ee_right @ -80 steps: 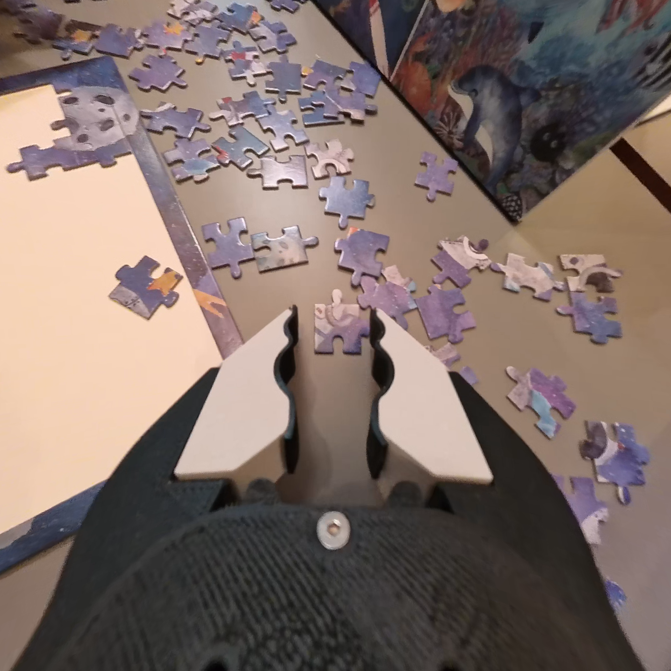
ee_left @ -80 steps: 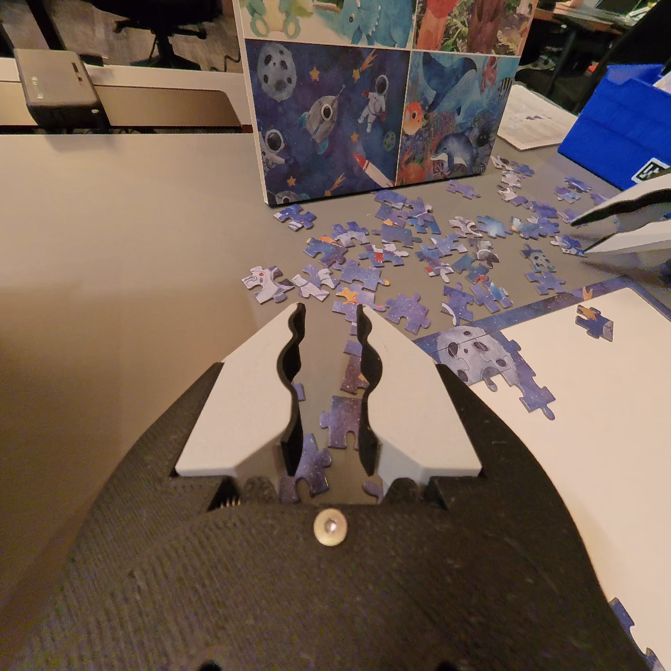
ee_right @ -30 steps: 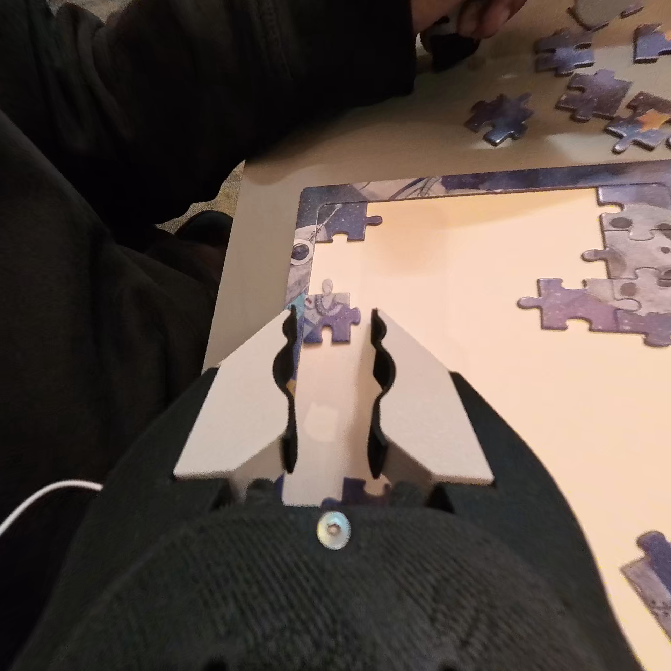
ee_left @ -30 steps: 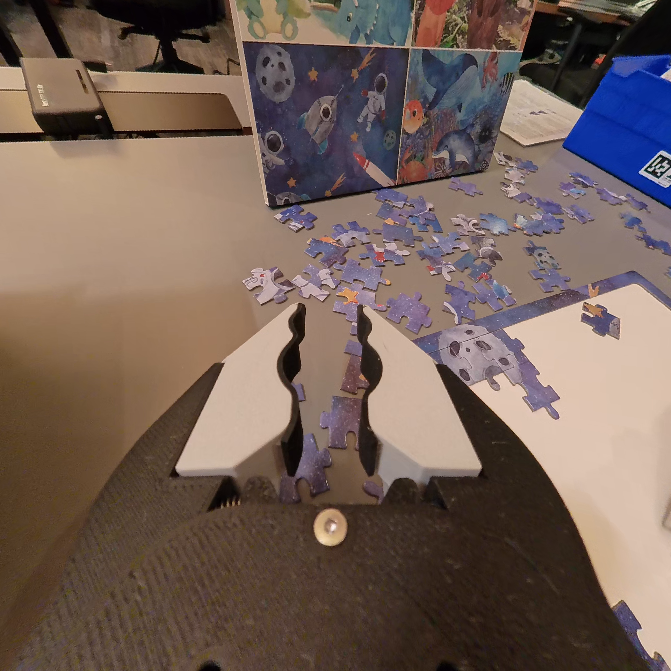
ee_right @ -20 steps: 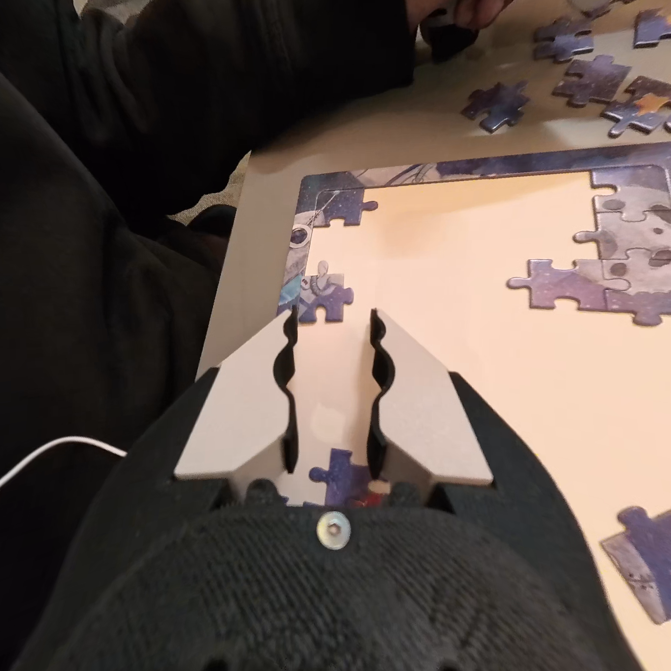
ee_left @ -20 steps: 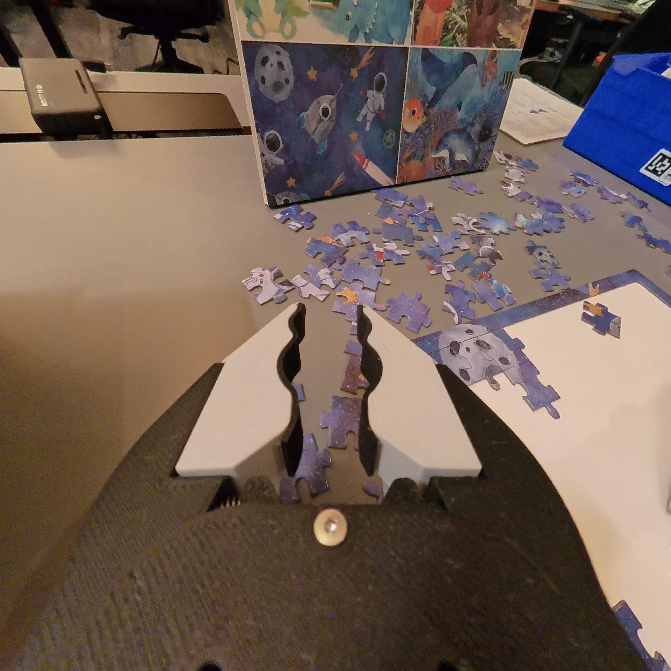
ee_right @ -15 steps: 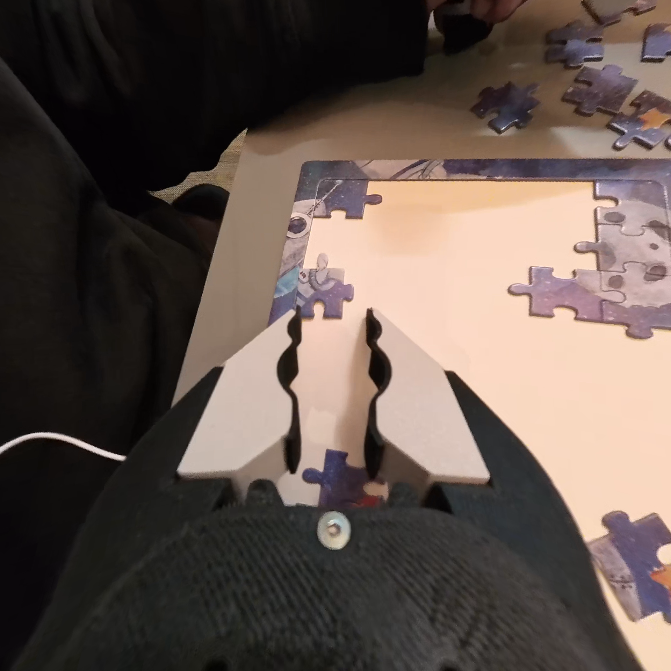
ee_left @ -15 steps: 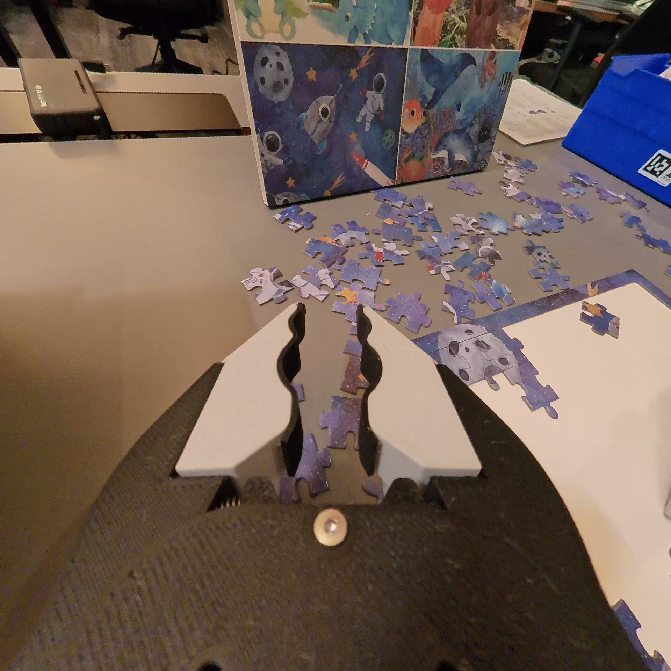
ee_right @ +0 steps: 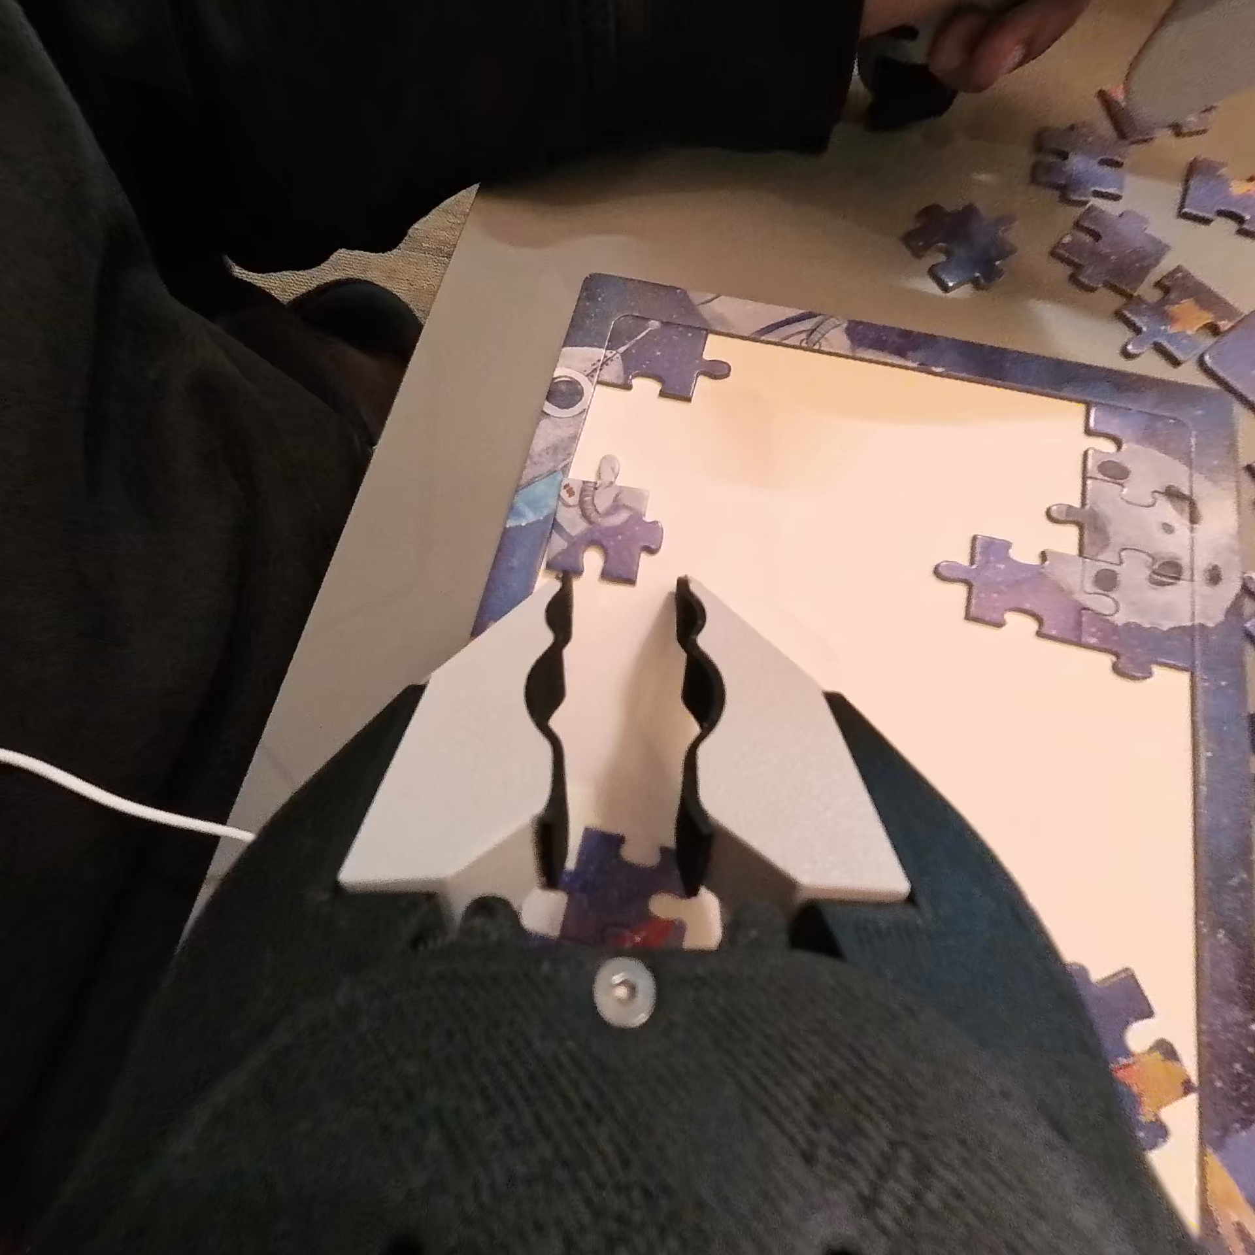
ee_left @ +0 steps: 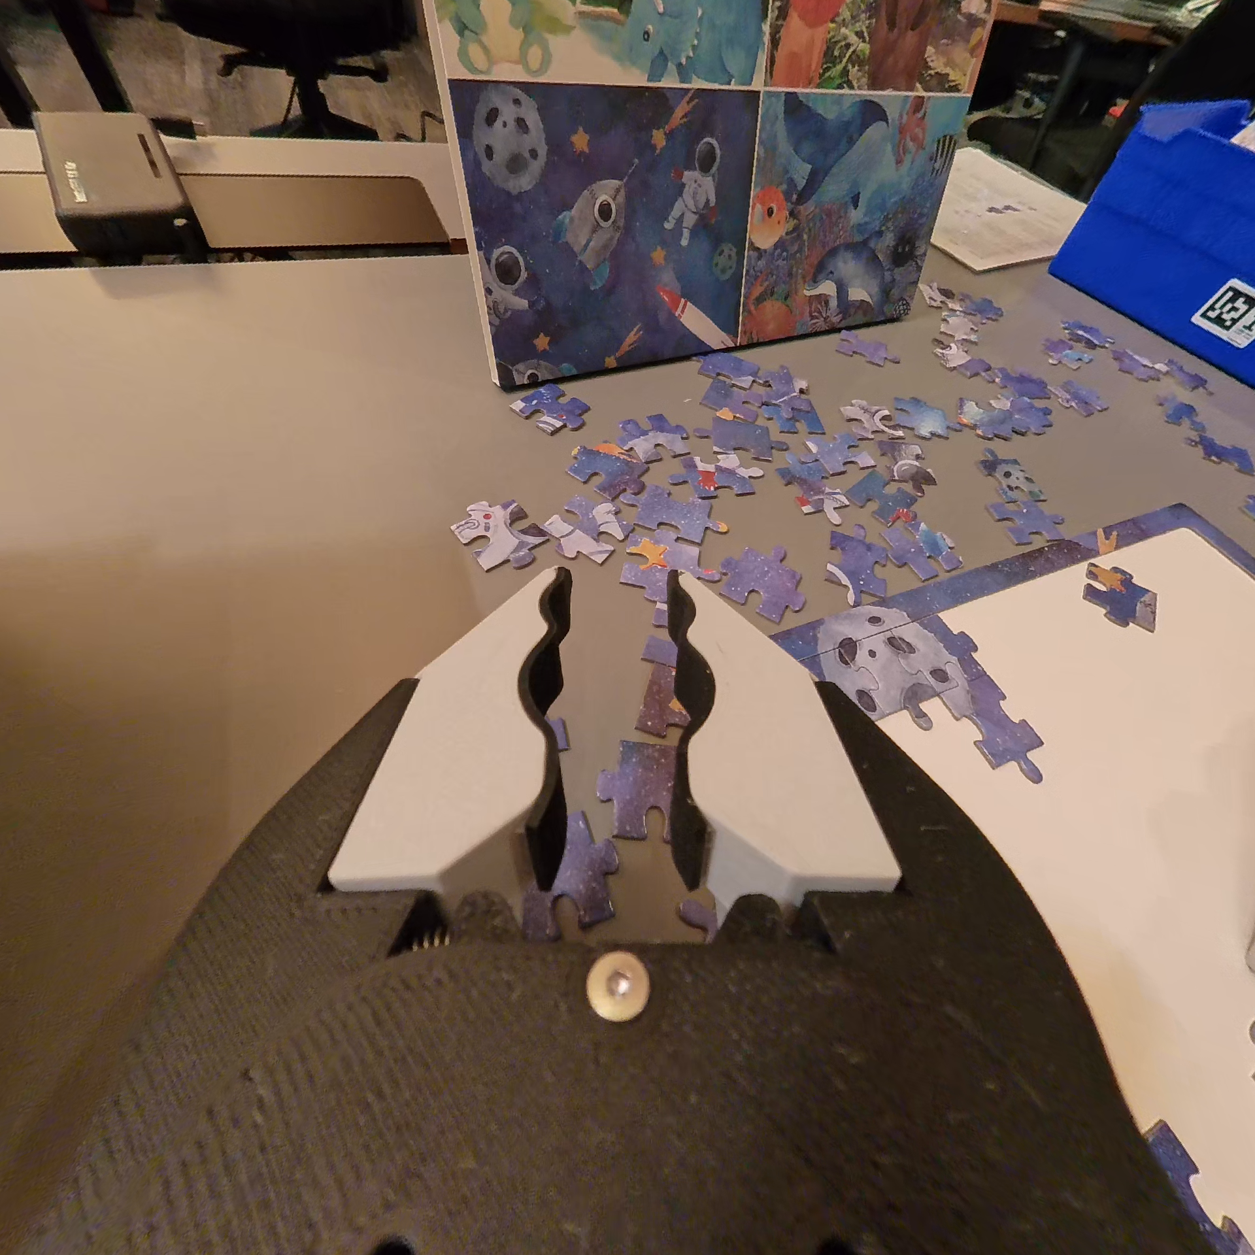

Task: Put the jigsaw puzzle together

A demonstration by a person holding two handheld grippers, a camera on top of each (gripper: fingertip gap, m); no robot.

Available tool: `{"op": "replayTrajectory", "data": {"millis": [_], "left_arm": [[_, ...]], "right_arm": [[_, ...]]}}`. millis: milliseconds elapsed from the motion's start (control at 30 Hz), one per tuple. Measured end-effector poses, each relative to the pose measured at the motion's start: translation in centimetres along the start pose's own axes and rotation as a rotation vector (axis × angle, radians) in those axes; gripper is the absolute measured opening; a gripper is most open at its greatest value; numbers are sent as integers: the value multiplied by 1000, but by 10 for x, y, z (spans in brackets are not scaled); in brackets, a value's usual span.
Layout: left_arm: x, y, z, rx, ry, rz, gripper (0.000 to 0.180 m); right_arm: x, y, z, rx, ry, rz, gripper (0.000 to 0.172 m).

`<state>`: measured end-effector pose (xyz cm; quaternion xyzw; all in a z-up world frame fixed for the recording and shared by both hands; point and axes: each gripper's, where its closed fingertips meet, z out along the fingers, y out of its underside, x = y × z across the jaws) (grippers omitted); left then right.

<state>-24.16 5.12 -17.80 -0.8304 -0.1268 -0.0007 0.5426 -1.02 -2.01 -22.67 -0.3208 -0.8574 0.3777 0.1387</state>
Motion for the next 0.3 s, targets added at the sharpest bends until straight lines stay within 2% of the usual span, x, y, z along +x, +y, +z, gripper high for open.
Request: {"op": "replayTrajectory", "data": {"millis": [300], "left_arm": [[0,0,0,-3,-3,3,26]], "right_arm": [[-2,-10,10,3,33,-35,26]]}}
